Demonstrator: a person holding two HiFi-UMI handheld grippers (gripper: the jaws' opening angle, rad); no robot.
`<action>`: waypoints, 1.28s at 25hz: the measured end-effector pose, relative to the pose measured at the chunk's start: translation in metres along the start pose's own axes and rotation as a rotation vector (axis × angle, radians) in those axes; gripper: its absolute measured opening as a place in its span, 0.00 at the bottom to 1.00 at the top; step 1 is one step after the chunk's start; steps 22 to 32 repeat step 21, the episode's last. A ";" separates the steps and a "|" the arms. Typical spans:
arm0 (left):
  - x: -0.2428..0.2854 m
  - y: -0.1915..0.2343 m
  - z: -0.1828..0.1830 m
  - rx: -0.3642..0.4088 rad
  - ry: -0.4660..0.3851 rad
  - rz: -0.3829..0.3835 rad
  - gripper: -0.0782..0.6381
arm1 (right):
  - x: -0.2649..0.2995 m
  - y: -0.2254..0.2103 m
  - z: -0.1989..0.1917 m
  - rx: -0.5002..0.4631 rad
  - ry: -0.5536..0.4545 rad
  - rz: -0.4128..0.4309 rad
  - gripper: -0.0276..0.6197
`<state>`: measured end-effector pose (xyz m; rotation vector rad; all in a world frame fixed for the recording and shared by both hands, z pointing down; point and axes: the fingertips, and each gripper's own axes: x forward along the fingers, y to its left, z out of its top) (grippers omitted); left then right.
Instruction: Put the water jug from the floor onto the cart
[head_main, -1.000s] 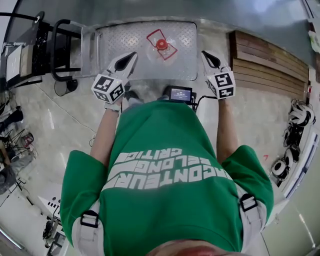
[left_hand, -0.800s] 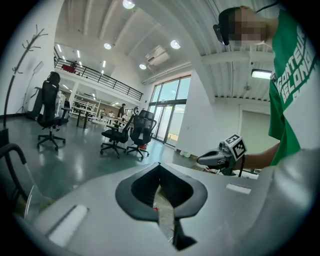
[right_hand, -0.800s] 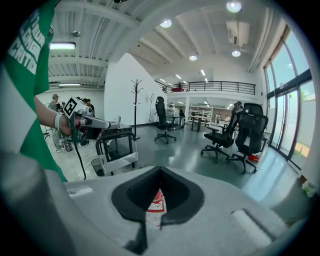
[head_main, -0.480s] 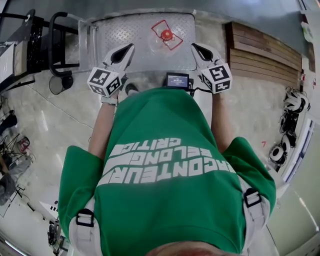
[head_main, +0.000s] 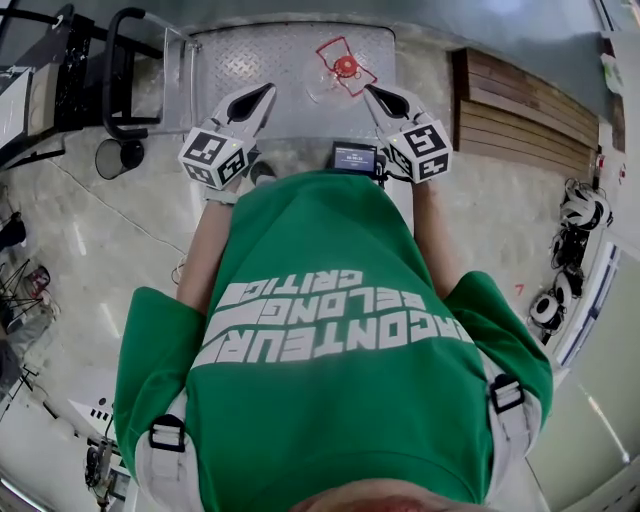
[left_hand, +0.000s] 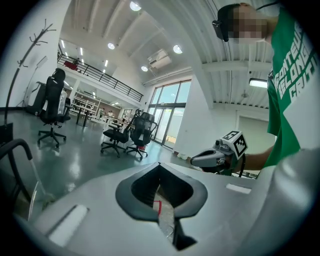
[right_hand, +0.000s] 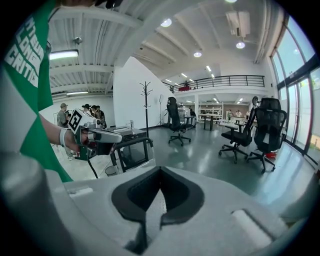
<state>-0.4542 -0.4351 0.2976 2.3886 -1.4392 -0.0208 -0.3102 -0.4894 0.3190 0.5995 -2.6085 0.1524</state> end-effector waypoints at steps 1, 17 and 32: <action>-0.002 0.001 -0.001 -0.003 0.000 0.001 0.12 | 0.002 0.003 -0.001 0.001 0.002 0.003 0.03; -0.013 0.011 -0.013 -0.018 0.010 0.013 0.12 | 0.017 0.013 -0.009 0.004 0.013 0.015 0.03; -0.014 0.008 -0.013 -0.020 0.009 0.014 0.12 | 0.015 0.013 -0.010 -0.002 0.017 0.013 0.03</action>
